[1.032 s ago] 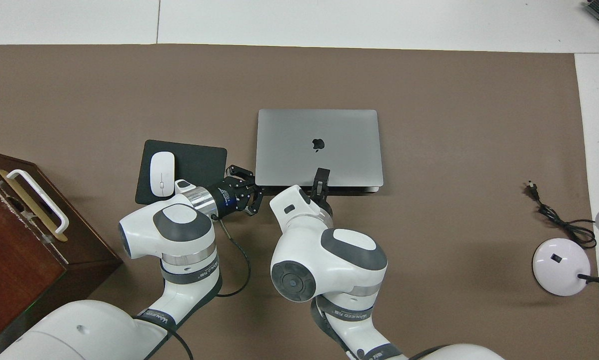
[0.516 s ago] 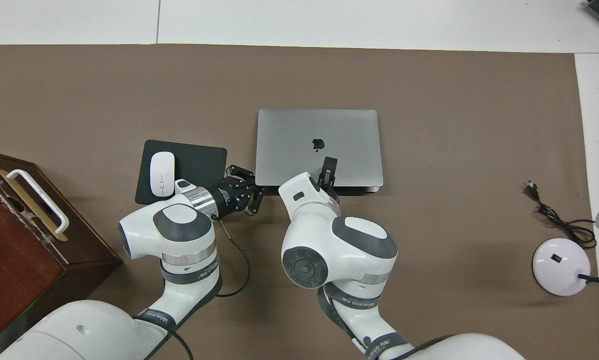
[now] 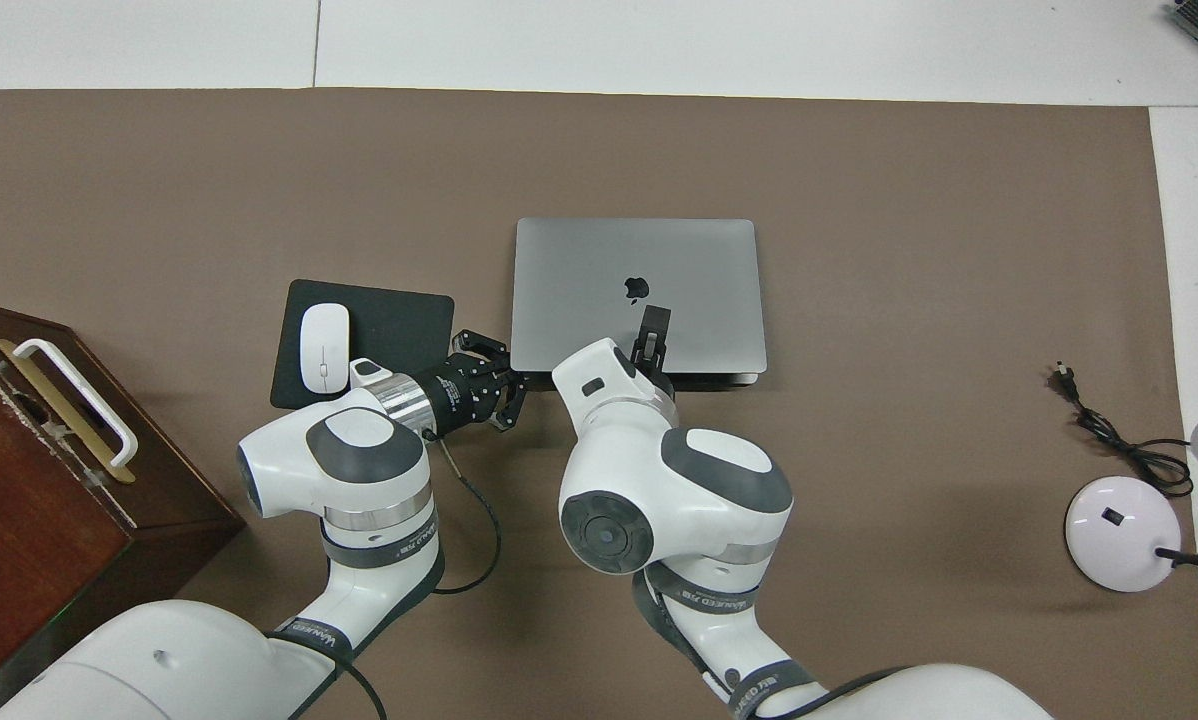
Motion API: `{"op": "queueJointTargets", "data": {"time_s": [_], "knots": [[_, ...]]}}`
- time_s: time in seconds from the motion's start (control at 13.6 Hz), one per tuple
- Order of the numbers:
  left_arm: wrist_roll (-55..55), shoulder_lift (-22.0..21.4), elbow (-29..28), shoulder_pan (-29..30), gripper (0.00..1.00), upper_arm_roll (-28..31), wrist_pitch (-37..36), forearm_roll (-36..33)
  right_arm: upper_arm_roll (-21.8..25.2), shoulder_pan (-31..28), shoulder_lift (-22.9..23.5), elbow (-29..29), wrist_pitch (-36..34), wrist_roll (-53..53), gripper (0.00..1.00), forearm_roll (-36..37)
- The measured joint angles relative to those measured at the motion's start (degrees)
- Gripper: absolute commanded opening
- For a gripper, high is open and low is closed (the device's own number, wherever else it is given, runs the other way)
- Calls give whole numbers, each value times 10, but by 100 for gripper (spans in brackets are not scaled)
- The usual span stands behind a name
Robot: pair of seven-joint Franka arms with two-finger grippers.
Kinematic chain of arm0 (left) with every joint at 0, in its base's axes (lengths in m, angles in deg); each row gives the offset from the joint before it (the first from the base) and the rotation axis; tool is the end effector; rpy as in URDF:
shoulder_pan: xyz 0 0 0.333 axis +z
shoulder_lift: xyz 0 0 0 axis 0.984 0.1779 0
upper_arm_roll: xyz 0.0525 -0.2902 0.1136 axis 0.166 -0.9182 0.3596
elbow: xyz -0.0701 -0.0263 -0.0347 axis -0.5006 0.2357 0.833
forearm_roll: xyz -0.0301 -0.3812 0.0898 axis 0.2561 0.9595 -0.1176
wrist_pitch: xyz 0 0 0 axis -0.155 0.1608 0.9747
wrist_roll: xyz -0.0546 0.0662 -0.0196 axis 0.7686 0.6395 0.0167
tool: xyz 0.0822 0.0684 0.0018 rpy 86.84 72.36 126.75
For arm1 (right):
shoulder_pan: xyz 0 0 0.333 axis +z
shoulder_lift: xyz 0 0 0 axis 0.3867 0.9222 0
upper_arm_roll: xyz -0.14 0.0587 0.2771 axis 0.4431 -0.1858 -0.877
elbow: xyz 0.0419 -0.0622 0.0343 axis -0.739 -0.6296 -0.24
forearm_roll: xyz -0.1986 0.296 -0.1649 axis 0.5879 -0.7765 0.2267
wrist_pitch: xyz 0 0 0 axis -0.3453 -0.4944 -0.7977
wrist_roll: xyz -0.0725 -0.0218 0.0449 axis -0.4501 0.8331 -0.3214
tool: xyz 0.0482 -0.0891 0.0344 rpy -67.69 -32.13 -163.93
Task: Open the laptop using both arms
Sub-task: 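Lift the laptop lid upward with the right gripper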
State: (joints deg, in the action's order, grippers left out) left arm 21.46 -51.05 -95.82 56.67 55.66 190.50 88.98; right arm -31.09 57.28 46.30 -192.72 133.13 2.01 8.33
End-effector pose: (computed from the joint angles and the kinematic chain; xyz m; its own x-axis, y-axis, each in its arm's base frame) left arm 0.4897 -0.2540 0.2439 -0.1744 0.5781 -0.7971 0.9122 0.3998 0.0903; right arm 0.5006 0.3647 0.3228 0.2445 0.9687 -0.0436 0.8127 -0.1801 0.5542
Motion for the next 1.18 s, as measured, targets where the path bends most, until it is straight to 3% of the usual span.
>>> {"op": "queueJointTargets", "data": {"time_s": [1.18], "knots": [[1, 0, 1, 0, 0, 0, 0, 1, 0, -14, 12, 42, 0, 0, 100, 38]]}}
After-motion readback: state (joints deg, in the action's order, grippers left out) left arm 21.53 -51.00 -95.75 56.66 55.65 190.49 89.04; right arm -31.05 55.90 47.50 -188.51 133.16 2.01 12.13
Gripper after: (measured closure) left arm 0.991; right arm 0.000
